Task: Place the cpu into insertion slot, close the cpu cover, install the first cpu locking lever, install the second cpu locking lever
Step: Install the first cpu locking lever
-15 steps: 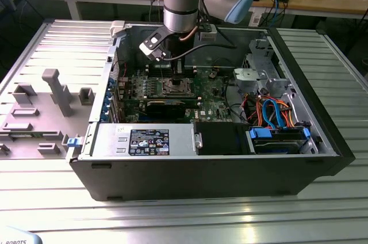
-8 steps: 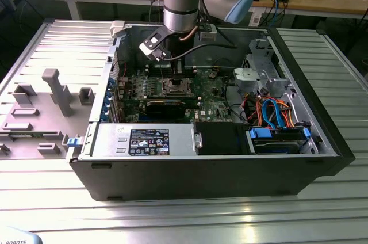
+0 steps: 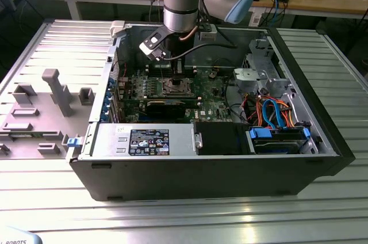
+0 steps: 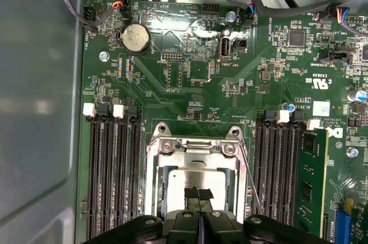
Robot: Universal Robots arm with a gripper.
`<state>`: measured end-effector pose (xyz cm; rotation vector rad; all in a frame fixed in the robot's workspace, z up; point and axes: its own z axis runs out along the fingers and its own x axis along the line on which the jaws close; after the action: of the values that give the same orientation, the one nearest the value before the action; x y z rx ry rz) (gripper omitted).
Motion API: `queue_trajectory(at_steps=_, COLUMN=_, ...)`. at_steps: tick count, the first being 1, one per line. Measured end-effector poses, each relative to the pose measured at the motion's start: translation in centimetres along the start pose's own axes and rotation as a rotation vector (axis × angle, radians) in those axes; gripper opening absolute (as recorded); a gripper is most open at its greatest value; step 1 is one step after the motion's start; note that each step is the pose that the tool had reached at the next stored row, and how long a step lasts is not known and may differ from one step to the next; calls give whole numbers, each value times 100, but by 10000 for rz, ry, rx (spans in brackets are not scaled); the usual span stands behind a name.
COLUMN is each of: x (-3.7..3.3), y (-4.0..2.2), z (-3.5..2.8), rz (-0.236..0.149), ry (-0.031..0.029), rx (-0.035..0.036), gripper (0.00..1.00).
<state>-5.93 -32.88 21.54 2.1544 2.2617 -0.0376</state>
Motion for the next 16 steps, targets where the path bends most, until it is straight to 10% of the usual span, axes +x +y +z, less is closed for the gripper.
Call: queue_trajectory(at_steps=16, x=-1, y=0, z=-26, rz=-1, ry=9, rx=1, gripper=11)
